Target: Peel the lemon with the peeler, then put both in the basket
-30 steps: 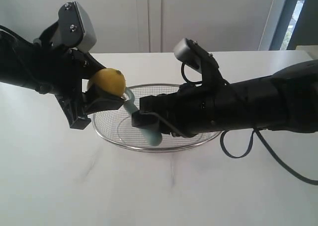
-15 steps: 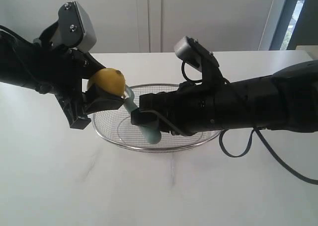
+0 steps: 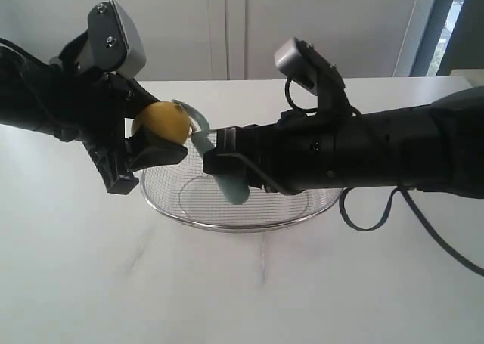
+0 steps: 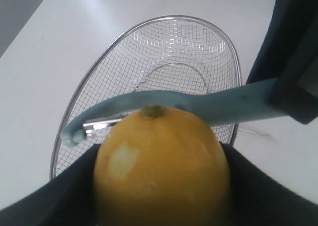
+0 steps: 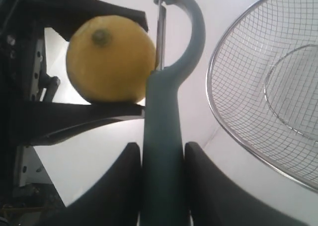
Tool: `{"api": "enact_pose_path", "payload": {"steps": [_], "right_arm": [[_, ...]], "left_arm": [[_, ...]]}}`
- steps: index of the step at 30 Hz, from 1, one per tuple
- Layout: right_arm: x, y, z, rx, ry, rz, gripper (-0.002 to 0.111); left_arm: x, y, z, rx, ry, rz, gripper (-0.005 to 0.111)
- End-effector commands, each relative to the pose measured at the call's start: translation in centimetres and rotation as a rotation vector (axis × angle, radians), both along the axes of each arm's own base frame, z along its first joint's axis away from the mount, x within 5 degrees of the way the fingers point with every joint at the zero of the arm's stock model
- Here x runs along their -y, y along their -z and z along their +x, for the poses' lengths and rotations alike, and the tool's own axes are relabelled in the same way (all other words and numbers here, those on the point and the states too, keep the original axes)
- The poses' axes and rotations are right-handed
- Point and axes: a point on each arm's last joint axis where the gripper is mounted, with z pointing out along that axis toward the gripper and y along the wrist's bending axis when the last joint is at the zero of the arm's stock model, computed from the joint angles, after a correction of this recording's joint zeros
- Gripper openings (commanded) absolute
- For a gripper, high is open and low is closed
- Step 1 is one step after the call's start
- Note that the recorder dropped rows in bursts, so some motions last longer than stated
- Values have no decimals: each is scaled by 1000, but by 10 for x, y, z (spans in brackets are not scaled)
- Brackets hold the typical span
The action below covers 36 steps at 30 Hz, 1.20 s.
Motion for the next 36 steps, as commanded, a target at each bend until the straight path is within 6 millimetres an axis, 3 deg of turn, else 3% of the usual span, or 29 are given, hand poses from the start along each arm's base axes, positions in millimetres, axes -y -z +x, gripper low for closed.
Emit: {"api": "enact_pose_path", "payload": {"steps": [1, 6, 10, 18, 27, 36], "right_arm": [[3, -11, -2, 47, 16, 9, 0], [7, -24, -8, 89, 17, 34, 0], [15, -49, -21, 169, 15, 76, 0], [47, -97, -57, 448, 67, 26, 0], [65, -98, -66, 478, 137, -121, 0], [73, -96, -59, 520, 203, -231, 0]], "left_arm": [[-1, -5, -3, -12, -9, -30, 0], [-1, -5, -3, -14, -11, -32, 0], [-1, -5, -3, -14, -11, -32, 0], [-1, -3, -3, -37, -22, -29, 0], [-1, -1, -8, -61, 30, 5, 0], [-6, -19, -25, -89, 28, -46, 0]]}}
